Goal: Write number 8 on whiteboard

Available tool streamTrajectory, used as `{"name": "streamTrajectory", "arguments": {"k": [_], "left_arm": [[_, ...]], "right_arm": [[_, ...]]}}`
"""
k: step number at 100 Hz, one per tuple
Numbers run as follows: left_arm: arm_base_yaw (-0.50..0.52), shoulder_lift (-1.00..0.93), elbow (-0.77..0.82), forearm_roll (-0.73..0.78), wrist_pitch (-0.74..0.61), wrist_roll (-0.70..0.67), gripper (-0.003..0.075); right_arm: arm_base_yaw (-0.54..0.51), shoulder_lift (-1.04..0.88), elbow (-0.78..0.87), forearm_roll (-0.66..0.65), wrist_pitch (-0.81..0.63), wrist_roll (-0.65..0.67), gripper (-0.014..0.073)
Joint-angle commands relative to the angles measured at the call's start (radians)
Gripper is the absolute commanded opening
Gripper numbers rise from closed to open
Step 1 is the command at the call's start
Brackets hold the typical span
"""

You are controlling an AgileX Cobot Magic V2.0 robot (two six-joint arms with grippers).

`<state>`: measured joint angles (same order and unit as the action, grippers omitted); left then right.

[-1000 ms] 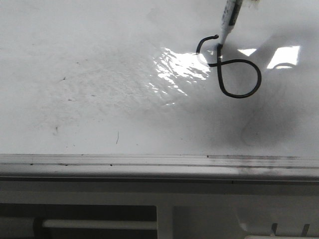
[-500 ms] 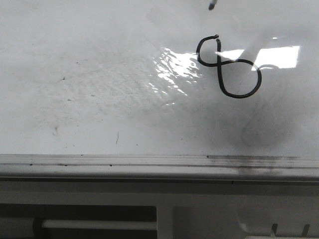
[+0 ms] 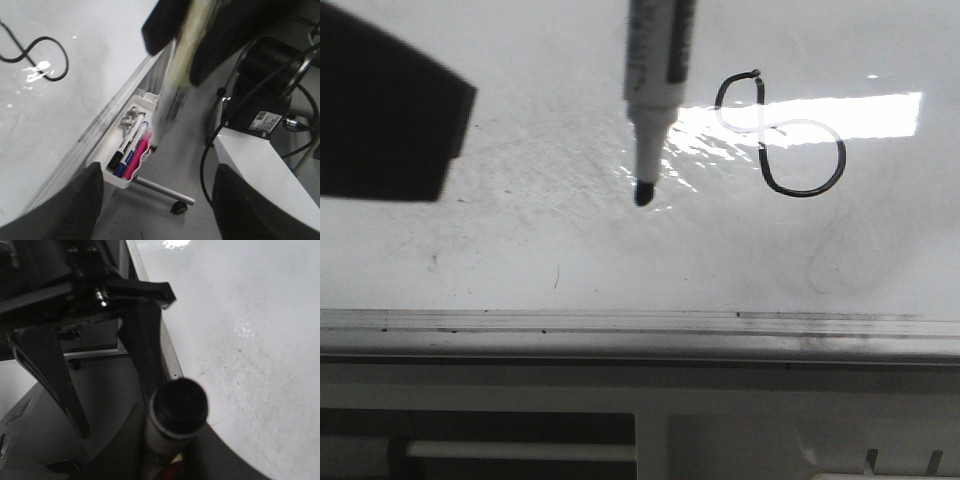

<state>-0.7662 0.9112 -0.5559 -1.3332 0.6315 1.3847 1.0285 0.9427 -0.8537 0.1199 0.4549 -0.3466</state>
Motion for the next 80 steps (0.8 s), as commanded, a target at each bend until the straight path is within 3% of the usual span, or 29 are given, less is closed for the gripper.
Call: {"name": "streamTrajectory", "arguments": {"k": [1, 17, 27, 36, 56, 80], "left_arm": [[-0.008, 0.044, -0.05, -0.156, 0.041, 0.112, 0.0417], [-0.008, 0.091, -0.059, -0.217, 0.067, 0.169, 0.0416], [-0.008, 0.097, -0.059, -0.225, 0.072, 0.169, 0.0371], [-0.008, 0.099, -0.059, -0.24, 0.072, 0.169, 0.0277], [-0.008, 0.107, -0.059, -0.298, 0.07, 0.176, -0.0019], [-0.008, 0.107, -0.059, -0.307, 0.068, 0.199, -0.002]], "right_arm": [[0.02, 0.011, -0.036, 0.015, -0.114, -0.01, -0.0071], [0.028, 0.021, -0.036, 0.037, -0.124, -0.01, -0.0071], [0.028, 0.023, -0.036, 0.05, -0.143, -0.01, -0.0071], [0.028, 0.023, -0.036, 0.063, -0.164, -0.01, -0.0071], [0.028, 0.029, -0.036, 0.091, -0.162, -0.01, -0.0071], [0.028, 0.052, -0.036, 0.095, -0.165, -0.01, -0.0034]]}}
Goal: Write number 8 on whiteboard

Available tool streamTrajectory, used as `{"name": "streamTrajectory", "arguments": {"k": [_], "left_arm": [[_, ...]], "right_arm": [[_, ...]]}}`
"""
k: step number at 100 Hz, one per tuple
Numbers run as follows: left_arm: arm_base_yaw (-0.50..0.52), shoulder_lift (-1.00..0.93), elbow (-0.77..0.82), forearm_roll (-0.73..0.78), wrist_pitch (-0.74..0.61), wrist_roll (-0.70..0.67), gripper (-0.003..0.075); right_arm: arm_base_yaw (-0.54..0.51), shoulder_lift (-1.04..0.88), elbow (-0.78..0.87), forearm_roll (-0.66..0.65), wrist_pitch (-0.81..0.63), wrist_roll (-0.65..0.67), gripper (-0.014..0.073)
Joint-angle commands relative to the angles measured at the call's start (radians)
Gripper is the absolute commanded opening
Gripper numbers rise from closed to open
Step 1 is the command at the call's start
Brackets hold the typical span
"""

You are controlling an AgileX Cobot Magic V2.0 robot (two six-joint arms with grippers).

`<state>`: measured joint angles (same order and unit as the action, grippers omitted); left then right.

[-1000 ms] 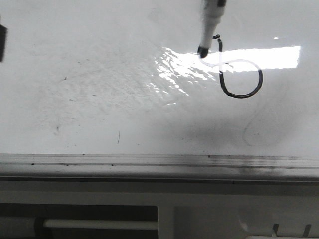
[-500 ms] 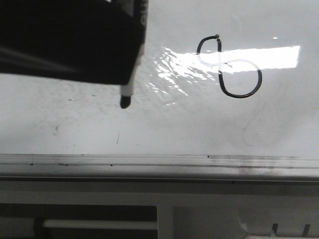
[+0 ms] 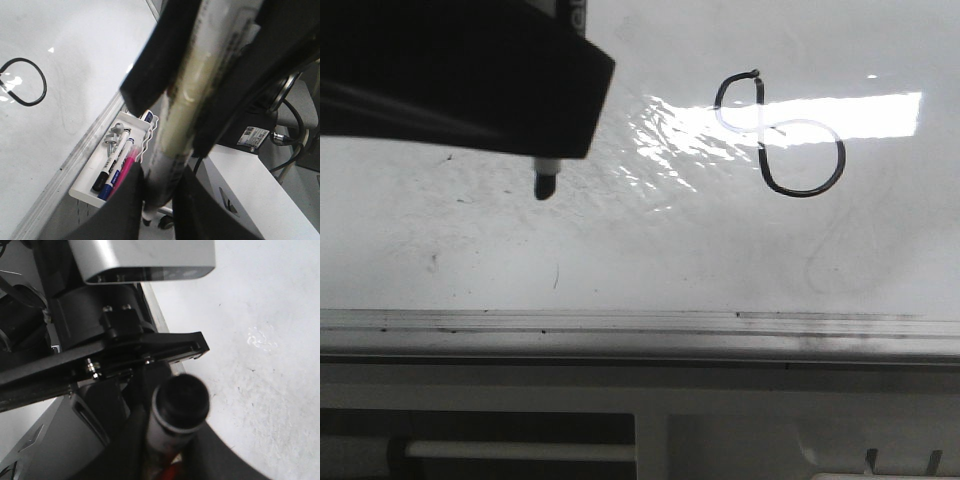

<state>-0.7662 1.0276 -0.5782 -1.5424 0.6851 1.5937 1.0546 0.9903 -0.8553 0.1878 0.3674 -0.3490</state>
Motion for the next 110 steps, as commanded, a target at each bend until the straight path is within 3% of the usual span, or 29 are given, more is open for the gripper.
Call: {"name": "streamTrajectory", "arguments": {"k": [1, 7, 24, 29, 35, 51, 61, 68, 81, 110], "left_arm": [[-0.008, -0.009, -0.036, -0.098, 0.015, -0.01, -0.002], [-0.008, -0.009, -0.036, -0.104, 0.015, -0.012, -0.002], [-0.008, -0.009, -0.009, -0.14, 0.003, -0.024, -0.002], [-0.008, -0.009, 0.005, -0.151, -0.012, -0.04, -0.002], [-0.008, -0.009, 0.024, -0.164, -0.054, -0.069, -0.002], [-0.008, -0.009, 0.051, -0.229, -0.202, -0.103, -0.002], [-0.008, -0.008, 0.051, -0.256, -0.316, -0.146, -0.002], [-0.008, 0.007, 0.049, -0.258, -0.347, -0.151, -0.002], [-0.008, 0.069, 0.049, -0.294, -0.356, -0.151, -0.002], [-0.008, 0.224, -0.023, -0.323, -0.459, -0.151, -0.002]], "right_arm": [[0.002, 0.004, -0.034, 0.027, -0.077, -0.007, -0.0018], [0.002, 0.004, -0.034, 0.027, -0.075, -0.007, 0.0076], [-0.05, -0.027, -0.034, -0.026, -0.03, -0.007, 0.0528], [-0.079, -0.049, -0.034, -0.037, -0.009, -0.007, 0.0609], [-0.119, -0.081, -0.034, -0.04, 0.011, -0.007, 0.0643], [-0.243, -0.179, -0.034, -0.044, 0.019, -0.007, 0.0598], [-0.307, -0.235, -0.034, -0.044, 0.017, -0.007, 0.0493], [-0.336, -0.262, -0.034, -0.044, 0.017, -0.007, 0.0344], [-0.352, -0.28, -0.034, -0.044, 0.02, -0.007, -0.0069], [-0.352, -0.28, -0.032, -0.044, 0.034, -0.007, -0.0063]]}}
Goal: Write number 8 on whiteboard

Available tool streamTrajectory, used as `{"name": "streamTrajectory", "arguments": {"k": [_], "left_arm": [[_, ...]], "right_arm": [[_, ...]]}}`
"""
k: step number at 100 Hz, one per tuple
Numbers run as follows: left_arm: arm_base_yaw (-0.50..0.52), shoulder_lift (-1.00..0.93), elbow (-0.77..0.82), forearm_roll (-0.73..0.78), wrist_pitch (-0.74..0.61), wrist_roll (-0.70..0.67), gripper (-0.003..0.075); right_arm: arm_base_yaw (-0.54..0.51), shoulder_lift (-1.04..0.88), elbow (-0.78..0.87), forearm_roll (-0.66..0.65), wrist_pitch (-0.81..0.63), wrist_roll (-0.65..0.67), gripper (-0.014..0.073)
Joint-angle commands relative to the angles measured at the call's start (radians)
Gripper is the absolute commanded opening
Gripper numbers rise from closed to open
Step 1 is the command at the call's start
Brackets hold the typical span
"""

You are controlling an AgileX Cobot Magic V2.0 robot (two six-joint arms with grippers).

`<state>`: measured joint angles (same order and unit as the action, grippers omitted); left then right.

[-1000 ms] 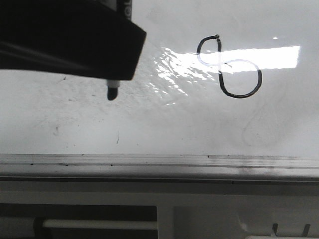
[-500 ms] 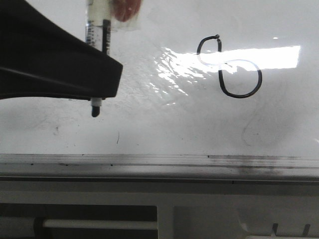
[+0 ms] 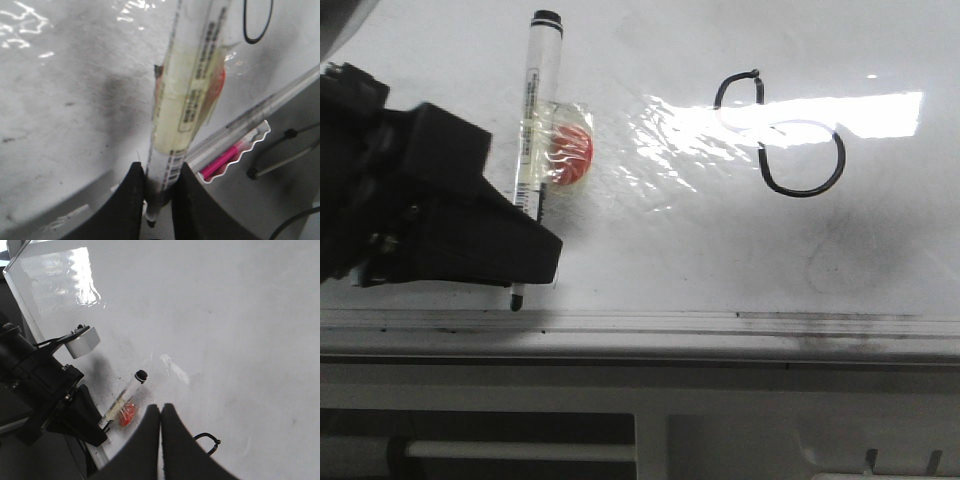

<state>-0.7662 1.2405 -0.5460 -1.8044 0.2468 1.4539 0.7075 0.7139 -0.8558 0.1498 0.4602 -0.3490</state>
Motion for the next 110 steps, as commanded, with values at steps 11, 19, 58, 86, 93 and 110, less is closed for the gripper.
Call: {"name": "streamTrajectory", "arguments": {"k": [11, 19, 58, 86, 93, 110], "left_arm": [[-0.008, 0.042, -0.098, -0.061, -0.092, -0.011, -0.002], [-0.008, 0.058, -0.124, -0.061, -0.137, -0.011, -0.002], [-0.008, 0.079, -0.146, -0.061, -0.252, -0.011, 0.0039], [-0.008, 0.079, -0.146, -0.061, -0.264, -0.011, 0.0428], [-0.008, 0.079, -0.146, -0.061, -0.267, -0.011, 0.0432], [-0.008, 0.013, -0.146, -0.061, -0.219, -0.011, 0.0433]], "right_arm": [[-0.005, -0.004, -0.032, -0.006, -0.047, -0.007, -0.0063], [-0.005, -0.004, -0.032, -0.006, -0.042, -0.007, -0.0063], [-0.005, -0.004, -0.032, -0.006, -0.037, 0.001, -0.0063], [-0.005, -0.004, -0.032, 0.006, -0.037, 0.001, -0.0063], [-0.005, -0.004, -0.032, 0.006, -0.037, 0.001, -0.0063], [-0.005, -0.011, -0.032, 0.006, -0.017, 0.001, -0.0063]]}}
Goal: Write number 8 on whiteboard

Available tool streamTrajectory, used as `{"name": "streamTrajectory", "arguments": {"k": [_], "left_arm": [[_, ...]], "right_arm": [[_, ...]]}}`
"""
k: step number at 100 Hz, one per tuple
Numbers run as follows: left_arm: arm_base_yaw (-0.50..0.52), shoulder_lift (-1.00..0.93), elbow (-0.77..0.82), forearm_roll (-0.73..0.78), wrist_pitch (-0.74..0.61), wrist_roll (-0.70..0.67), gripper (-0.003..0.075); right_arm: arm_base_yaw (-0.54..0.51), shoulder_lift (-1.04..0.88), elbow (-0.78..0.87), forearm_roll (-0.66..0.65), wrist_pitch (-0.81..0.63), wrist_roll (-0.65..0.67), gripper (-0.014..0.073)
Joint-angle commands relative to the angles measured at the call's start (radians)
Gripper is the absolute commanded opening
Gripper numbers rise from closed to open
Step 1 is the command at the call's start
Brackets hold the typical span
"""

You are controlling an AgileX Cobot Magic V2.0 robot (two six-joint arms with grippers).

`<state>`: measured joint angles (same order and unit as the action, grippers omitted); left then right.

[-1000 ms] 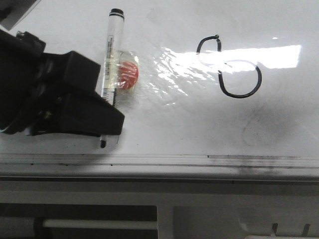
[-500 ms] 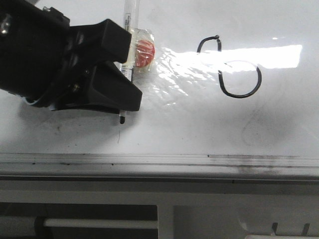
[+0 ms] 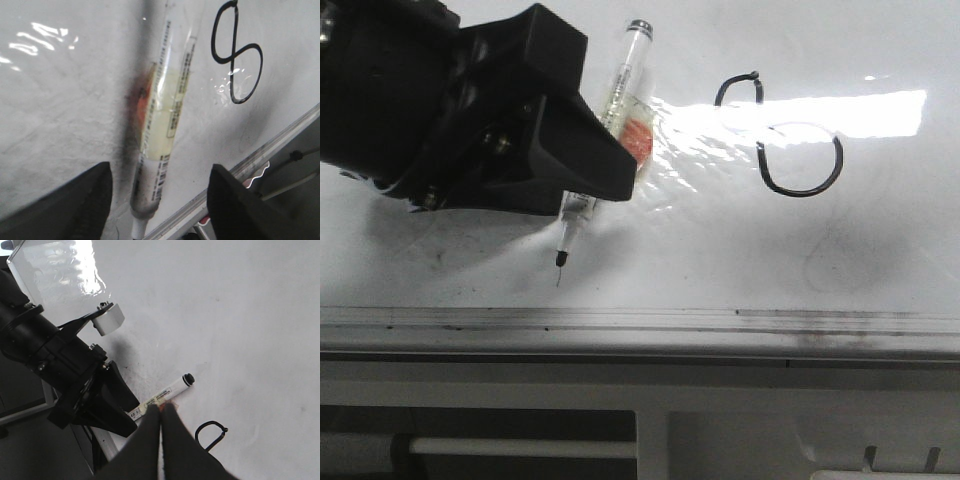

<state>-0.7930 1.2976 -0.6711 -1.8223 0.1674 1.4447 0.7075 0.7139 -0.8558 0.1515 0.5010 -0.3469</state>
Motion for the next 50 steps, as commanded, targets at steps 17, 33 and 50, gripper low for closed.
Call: {"name": "streamTrajectory", "arguments": {"k": [17, 33, 50], "left_arm": [[0.018, -0.229, -0.012, -0.021, -0.021, -0.002, 0.043], [0.018, -0.44, 0.055, 0.06, 0.009, -0.002, 0.0372], [0.018, -0.663, 0.19, 0.07, 0.032, -0.002, 0.0028]], "right_arm": [[-0.005, -0.077, -0.016, -0.047, 0.009, -0.001, -0.0063], [-0.005, -0.222, 0.088, -0.124, -0.015, -0.001, -0.0063], [-0.005, -0.413, 0.239, -0.21, -0.029, 0.001, -0.0062]]}}
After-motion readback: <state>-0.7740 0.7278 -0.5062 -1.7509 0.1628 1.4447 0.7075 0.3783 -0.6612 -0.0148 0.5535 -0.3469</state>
